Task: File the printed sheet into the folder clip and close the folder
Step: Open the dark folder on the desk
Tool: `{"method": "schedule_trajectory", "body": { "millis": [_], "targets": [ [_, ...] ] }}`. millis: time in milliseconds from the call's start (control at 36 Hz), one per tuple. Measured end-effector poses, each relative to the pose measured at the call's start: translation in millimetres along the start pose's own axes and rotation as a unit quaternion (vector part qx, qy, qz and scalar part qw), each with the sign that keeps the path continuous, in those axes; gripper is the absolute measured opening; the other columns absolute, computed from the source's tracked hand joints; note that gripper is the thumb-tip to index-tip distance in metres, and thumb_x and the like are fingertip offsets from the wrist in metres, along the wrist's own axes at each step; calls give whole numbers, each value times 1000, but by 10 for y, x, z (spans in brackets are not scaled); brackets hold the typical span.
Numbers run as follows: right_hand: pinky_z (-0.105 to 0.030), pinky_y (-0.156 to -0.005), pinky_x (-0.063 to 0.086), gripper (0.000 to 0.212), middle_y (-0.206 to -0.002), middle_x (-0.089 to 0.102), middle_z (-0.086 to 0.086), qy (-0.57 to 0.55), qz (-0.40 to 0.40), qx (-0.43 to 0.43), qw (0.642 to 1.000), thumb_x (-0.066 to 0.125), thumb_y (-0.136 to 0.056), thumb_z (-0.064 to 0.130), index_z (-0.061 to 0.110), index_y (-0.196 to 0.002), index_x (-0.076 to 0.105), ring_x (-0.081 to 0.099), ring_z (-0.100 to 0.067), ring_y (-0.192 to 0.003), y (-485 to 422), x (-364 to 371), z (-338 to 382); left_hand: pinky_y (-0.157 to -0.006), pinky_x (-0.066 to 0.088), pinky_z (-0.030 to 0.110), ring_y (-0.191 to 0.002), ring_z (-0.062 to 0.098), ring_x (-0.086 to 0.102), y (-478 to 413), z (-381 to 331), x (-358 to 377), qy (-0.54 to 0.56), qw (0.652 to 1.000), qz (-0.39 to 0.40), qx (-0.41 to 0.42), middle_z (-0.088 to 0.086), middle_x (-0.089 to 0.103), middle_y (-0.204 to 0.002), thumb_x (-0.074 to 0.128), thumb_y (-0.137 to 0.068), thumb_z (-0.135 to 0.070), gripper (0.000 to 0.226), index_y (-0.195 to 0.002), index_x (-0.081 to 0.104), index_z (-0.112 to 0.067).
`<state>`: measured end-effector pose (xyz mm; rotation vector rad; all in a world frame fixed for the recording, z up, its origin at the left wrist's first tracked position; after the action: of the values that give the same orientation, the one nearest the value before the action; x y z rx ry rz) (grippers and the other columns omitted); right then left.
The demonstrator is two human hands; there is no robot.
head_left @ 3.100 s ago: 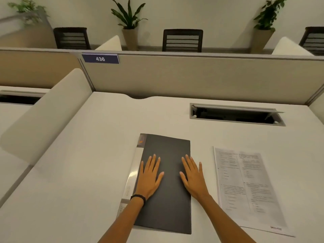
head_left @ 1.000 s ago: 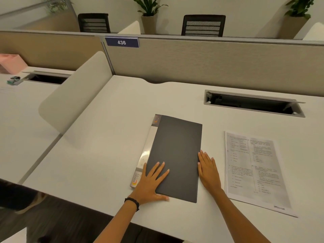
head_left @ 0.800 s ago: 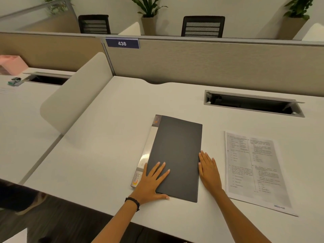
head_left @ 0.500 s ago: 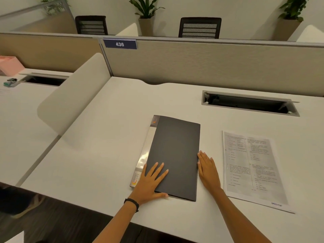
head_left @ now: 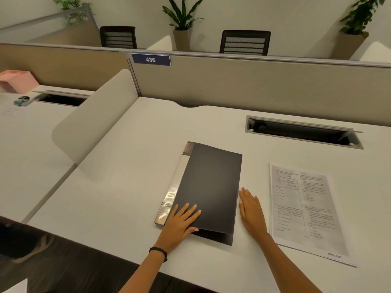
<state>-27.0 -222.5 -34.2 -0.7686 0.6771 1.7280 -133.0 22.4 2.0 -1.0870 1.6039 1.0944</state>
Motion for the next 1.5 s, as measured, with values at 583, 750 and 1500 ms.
{"method": "schedule_trajectory", "body": {
  "millis": [583, 750, 1500],
  "targets": [
    [-30, -111, 20, 41, -151, 29, -5, -99, -8, -38, 994, 35, -98, 22, 16, -138, 34, 28, -22, -139, -346, -88, 476, -76, 47, 16, -87, 13, 52, 184, -108, -329, 572, 714, -311, -257, -8, 55, -89, 35, -87, -47, 25, -92, 50, -28],
    [-36, -116, 16, 44, -155, 16, -8, 22, 67, -62, 996, 34, -98, 27, 13, -140, 32, 14, -25, -143, -492, 62, 551, -108, 26, 35, -136, 29, 28, 221, -3, -333, 604, 663, -293, -332, 8, 35, -145, 24, -98, -35, 48, -140, 29, -13],
    [-44, -116, 11, 49, -157, 4, -5, -4, 103, 9, 995, 26, -99, 28, 18, -145, 13, 2, -29, -144, -792, 144, 607, -116, 22, 45, -139, 32, 27, 428, 498, -347, 660, 469, -432, -398, 10, 28, -152, 26, -96, -45, 56, -144, 24, -16]
  ]
}}
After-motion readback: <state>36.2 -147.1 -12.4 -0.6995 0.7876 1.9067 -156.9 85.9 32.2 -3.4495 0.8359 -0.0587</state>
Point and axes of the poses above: each hand's wrist, its own y-axis away from the middle knuckle, its own x-axis out of the palm, z = x × y, the point moved 2 cm from there along -y, towards the middle knuckle
